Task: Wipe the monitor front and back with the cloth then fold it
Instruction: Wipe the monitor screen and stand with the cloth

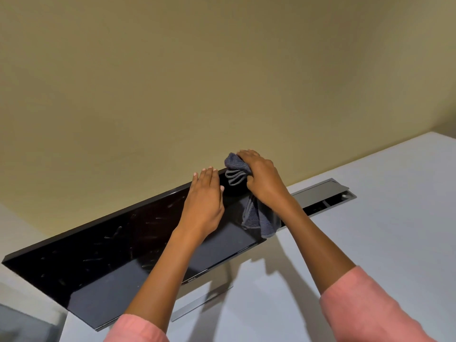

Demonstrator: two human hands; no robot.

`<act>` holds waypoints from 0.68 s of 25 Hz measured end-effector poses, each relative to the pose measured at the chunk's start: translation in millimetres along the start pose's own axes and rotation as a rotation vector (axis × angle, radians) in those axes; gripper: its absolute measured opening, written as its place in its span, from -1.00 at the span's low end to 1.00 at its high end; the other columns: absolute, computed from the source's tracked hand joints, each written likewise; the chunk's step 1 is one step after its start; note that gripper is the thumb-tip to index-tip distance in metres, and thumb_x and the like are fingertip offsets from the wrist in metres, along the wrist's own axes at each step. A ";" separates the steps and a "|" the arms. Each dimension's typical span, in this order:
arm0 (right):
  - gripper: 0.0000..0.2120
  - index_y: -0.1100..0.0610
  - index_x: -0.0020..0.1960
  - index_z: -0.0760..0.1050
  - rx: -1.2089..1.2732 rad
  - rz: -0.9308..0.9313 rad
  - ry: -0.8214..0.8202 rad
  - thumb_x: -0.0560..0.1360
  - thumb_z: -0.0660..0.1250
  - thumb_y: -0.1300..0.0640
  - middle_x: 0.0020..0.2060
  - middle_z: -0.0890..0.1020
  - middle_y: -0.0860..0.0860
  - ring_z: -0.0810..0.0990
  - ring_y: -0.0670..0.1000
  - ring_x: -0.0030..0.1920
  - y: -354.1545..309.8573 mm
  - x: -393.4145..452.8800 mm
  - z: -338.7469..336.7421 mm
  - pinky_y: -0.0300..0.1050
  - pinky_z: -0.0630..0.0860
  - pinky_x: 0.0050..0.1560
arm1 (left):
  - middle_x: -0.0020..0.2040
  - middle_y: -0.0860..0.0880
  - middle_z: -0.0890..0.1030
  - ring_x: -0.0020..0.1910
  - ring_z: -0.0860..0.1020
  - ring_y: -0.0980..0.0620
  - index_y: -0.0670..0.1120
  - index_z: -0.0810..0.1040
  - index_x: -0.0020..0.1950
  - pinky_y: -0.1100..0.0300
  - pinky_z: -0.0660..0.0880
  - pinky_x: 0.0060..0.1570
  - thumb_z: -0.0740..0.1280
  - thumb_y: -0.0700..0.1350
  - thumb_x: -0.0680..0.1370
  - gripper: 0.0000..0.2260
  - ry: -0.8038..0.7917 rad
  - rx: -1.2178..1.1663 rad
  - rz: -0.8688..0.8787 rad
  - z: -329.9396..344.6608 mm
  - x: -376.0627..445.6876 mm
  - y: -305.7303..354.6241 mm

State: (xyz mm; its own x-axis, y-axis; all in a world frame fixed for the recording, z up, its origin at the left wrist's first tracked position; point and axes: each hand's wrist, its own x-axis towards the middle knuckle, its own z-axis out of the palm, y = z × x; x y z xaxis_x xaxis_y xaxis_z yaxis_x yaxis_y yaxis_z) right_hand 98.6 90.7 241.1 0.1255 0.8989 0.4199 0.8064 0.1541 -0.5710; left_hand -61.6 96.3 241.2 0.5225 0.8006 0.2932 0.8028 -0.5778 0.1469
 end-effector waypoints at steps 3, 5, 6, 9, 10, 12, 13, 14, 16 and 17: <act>-0.35 0.18 0.47 0.24 0.179 0.123 0.042 0.41 0.12 0.50 0.43 0.34 0.12 0.28 0.07 0.44 11.4 -3.3 -4.9 -0.28 0.10 0.40 | 0.52 -0.21 0.11 0.52 0.02 -0.11 -0.25 0.07 0.51 0.10 -0.17 0.49 -0.01 -0.10 0.66 -0.56 -0.007 0.010 -0.003 -0.5 1.7 3.6; -0.37 0.15 0.47 0.25 0.277 0.190 0.076 0.43 0.13 0.47 0.35 0.44 0.13 0.45 0.10 0.31 16.1 -7.3 -6.8 -0.34 0.27 0.25 | 0.52 -0.21 0.10 0.52 0.01 -0.11 -0.24 0.06 0.51 0.09 -0.18 0.49 -0.02 -0.08 0.66 -0.55 -0.019 0.007 0.005 0.5 5.1 8.4; -0.38 0.14 0.47 0.26 0.320 0.215 0.085 0.44 0.13 0.46 0.29 0.50 0.12 0.51 0.10 0.22 18.8 -9.0 -6.4 -0.40 0.33 0.13 | 0.52 -0.20 0.10 0.52 0.00 -0.11 -0.24 0.06 0.51 0.09 -0.18 0.49 -0.02 -0.08 0.67 -0.55 -0.026 0.007 0.012 1.4 7.4 11.0; -0.45 0.16 0.41 0.34 0.402 0.281 0.068 0.44 0.14 0.44 0.05 0.60 0.11 0.51 0.03 -0.06 32.4 -17.8 0.8 -0.39 0.36 -0.22 | 0.53 -0.19 0.07 0.53 -0.02 -0.10 -0.22 0.03 0.52 0.10 -0.19 0.48 -0.05 -0.06 0.67 -0.54 -0.050 0.038 0.052 5.0 16.6 18.0; -0.49 0.18 0.36 0.38 0.415 0.303 0.042 0.44 0.14 0.45 0.03 0.61 0.16 0.50 0.04 -0.09 38.7 -23.7 5.1 -0.31 0.34 -0.25 | 0.54 -0.18 0.06 0.53 -0.02 -0.09 -0.22 0.02 0.52 0.10 -0.19 0.48 -0.05 -0.05 0.67 -0.54 -0.053 0.043 0.066 7.1 19.8 20.5; -0.50 0.19 0.35 0.38 0.416 0.350 -0.038 0.44 0.15 0.45 0.06 0.61 0.21 0.54 0.11 -0.04 51.3 -40.2 18.4 -0.25 0.33 -0.21 | 0.54 -0.19 0.06 0.53 -0.02 -0.09 -0.21 0.01 0.53 0.09 -0.18 0.49 -0.05 -0.05 0.67 -0.54 -0.046 0.049 0.097 11.7 25.3 23.9; -0.47 0.17 0.39 0.34 0.407 0.376 -0.083 0.45 0.15 0.44 0.12 0.59 0.19 0.56 0.14 0.03 56.7 -49.1 24.2 -0.27 0.35 -0.16 | 0.53 -0.19 0.07 0.53 -0.01 -0.10 -0.21 0.01 0.53 0.09 -0.17 0.49 -0.05 -0.06 0.67 -0.54 -0.036 0.057 0.115 14.5 28.2 25.7; -0.44 0.15 0.44 0.29 0.401 0.398 -0.120 0.46 0.15 0.43 0.17 0.57 0.16 0.54 0.15 0.11 60.7 -55.8 28.5 -0.28 0.36 -0.10 | 0.53 -0.19 0.07 0.53 0.00 -0.09 -0.21 0.02 0.53 0.08 -0.16 0.50 -0.05 -0.06 0.67 -0.54 -0.023 0.070 0.131 17.0 31.0 27.4; -0.40 0.12 0.48 0.22 0.418 0.398 -0.137 0.48 0.15 0.42 0.26 0.52 0.12 0.50 0.14 0.20 65.9 -58.4 29.1 -0.33 0.34 -0.02 | 0.53 -0.19 0.09 0.52 0.03 -0.10 -0.23 0.03 0.52 0.07 -0.14 0.50 -0.03 -0.07 0.67 -0.54 0.003 0.092 0.146 22.2 35.7 30.6; -0.39 0.13 0.48 0.21 0.432 0.374 -0.125 0.47 0.15 0.43 0.29 0.50 0.11 0.49 0.12 0.24 66.5 -54.3 25.9 -0.36 0.32 0.00 | 0.53 -0.20 0.10 0.52 0.05 -0.11 -0.23 0.04 0.52 0.06 -0.13 0.50 -0.02 -0.08 0.67 -0.55 0.016 0.097 0.147 24.0 36.7 31.0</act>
State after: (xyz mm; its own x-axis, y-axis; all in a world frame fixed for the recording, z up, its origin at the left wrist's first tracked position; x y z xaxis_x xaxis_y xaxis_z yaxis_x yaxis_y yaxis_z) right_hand 130.4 62.7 162.1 0.2661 0.9619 0.0624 0.4079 -0.0537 -0.9115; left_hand -10.6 111.6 233.8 0.6325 0.7054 0.3199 0.7424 -0.6699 0.0094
